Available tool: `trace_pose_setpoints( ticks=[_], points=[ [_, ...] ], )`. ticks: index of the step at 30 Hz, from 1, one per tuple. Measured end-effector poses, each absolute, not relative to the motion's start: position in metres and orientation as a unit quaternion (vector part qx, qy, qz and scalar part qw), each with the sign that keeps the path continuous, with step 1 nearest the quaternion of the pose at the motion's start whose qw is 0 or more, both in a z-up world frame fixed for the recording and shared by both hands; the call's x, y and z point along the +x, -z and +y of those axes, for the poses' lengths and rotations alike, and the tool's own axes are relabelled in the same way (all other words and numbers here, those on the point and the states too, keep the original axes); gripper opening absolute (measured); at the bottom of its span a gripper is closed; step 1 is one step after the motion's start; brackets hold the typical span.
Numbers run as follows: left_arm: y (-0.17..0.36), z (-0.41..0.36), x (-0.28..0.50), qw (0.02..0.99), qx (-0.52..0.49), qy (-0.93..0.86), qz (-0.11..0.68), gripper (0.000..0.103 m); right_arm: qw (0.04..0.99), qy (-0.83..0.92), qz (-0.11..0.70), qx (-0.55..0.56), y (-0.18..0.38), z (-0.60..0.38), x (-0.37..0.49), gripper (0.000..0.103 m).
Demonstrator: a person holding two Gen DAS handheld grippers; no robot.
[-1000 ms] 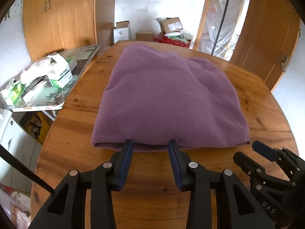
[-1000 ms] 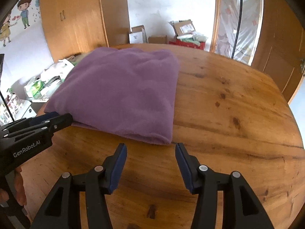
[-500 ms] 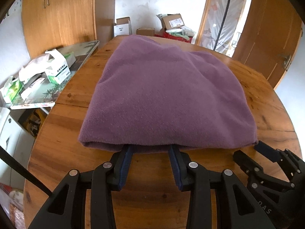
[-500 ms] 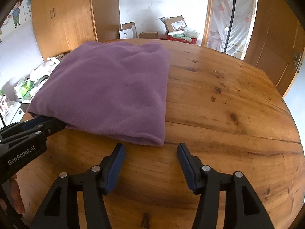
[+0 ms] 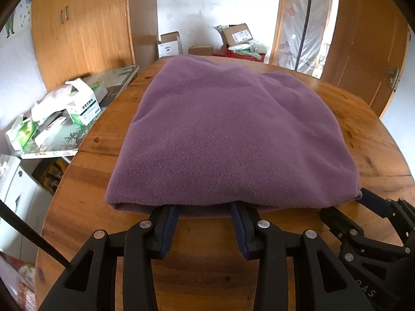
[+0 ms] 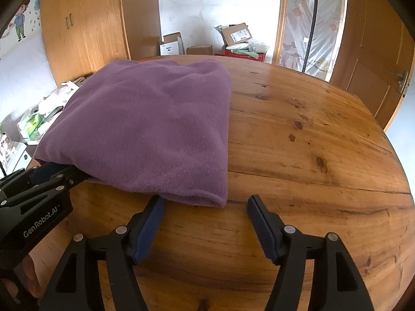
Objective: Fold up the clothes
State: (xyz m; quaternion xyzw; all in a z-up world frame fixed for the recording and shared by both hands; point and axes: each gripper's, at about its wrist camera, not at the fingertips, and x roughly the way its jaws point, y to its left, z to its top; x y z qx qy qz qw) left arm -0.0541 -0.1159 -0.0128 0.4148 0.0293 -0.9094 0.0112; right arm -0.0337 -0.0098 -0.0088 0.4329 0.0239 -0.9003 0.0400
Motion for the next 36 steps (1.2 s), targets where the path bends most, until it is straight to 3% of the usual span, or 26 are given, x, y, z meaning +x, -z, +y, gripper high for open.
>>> trace_pose_setpoints(
  ticks=[36],
  points=[
    [0.0131, -0.1127, -0.0546, 0.031, 0.416, 0.908, 0.035, 0.042, 0.038, 0.900, 0.021, 0.435, 0.0087, -0.0113, -0.0341, 0.072]
  ],
)
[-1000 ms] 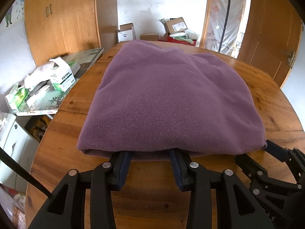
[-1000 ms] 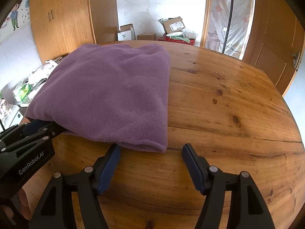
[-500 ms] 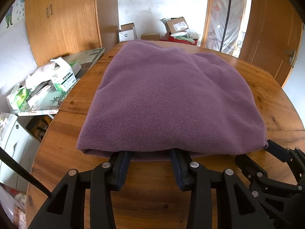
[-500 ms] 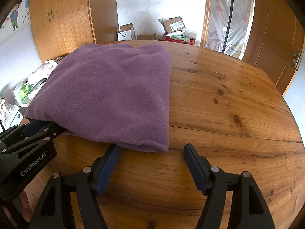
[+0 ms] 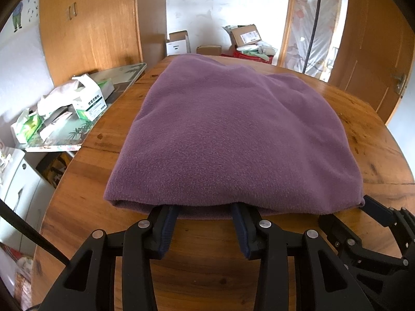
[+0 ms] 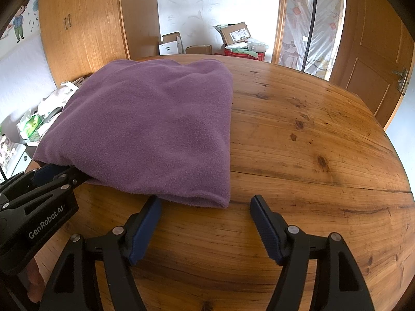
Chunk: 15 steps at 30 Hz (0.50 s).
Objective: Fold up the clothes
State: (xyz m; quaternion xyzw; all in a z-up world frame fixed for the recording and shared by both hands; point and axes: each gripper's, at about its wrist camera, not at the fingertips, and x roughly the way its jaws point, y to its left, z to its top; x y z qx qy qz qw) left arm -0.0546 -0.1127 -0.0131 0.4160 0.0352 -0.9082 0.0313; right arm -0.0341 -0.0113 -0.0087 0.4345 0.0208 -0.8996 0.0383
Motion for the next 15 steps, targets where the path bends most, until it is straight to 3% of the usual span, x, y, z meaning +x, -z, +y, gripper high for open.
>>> trace_pose_setpoints(
  ticks=[15],
  points=[
    [0.0135, -0.1135, -0.0557, 0.034, 0.417, 0.908, 0.033, 0.042, 0.038, 0.900, 0.021, 0.435, 0.0091, -0.0117, -0.0343, 0.072]
  ],
)
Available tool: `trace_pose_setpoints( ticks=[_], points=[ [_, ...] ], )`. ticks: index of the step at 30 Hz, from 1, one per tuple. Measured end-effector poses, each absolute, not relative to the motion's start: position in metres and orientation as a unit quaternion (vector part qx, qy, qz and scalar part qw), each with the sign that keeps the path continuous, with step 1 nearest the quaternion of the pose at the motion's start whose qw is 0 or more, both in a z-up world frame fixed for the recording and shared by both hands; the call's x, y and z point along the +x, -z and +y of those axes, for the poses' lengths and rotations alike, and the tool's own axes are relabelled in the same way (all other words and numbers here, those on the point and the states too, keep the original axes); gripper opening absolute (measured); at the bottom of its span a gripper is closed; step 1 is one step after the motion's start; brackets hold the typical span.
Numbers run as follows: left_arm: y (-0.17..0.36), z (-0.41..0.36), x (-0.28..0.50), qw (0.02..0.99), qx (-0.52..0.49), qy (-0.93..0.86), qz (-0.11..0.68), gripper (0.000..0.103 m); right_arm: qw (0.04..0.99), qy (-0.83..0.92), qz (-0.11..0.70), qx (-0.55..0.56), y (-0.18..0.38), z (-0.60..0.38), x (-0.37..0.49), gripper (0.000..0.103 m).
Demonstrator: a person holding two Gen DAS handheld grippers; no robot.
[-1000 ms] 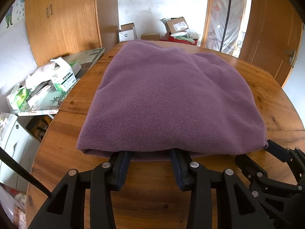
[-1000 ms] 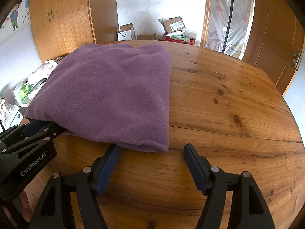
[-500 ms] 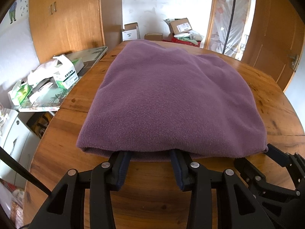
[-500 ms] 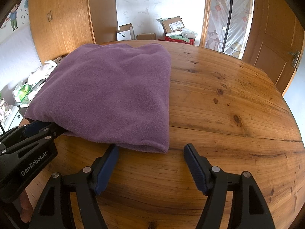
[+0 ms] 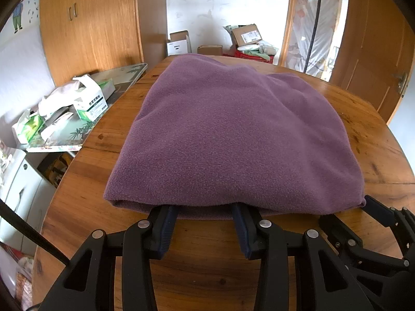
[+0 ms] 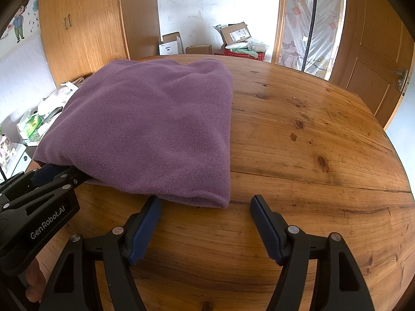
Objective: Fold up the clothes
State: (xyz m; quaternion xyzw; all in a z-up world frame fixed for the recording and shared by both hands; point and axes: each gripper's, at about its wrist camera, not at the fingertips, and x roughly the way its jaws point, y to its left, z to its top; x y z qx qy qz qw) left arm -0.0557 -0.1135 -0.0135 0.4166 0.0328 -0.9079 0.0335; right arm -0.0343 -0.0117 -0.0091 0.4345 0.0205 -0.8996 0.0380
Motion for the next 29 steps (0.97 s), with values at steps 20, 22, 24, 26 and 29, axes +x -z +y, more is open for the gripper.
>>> trace_pose_setpoints(
  ticks=[20, 22, 24, 26, 29],
  points=[
    [0.0136, -0.1129, -0.0548, 0.033, 0.417, 0.908, 0.030, 0.042, 0.037, 0.900, 0.020, 0.435, 0.0091, -0.0141, -0.0339, 0.072],
    [0.0136, -0.1130, -0.0548, 0.033, 0.417, 0.908, 0.030, 0.042, 0.037, 0.900, 0.020, 0.435, 0.0090, -0.0146, -0.0338, 0.072],
    [0.0137, -0.1131, -0.0548, 0.033, 0.417, 0.908, 0.030, 0.042, 0.037, 0.900, 0.020, 0.435, 0.0091, -0.0147, -0.0337, 0.072],
    [0.0136, -0.1131, -0.0548, 0.033, 0.417, 0.908, 0.030, 0.042, 0.037, 0.900, 0.020, 0.435, 0.0090, -0.0148, -0.0338, 0.072],
    [0.0136, -0.1133, -0.0549, 0.033, 0.417, 0.908, 0.030, 0.042, 0.037, 0.900, 0.020, 0.435, 0.0091, -0.0147, -0.0338, 0.073]
  ],
)
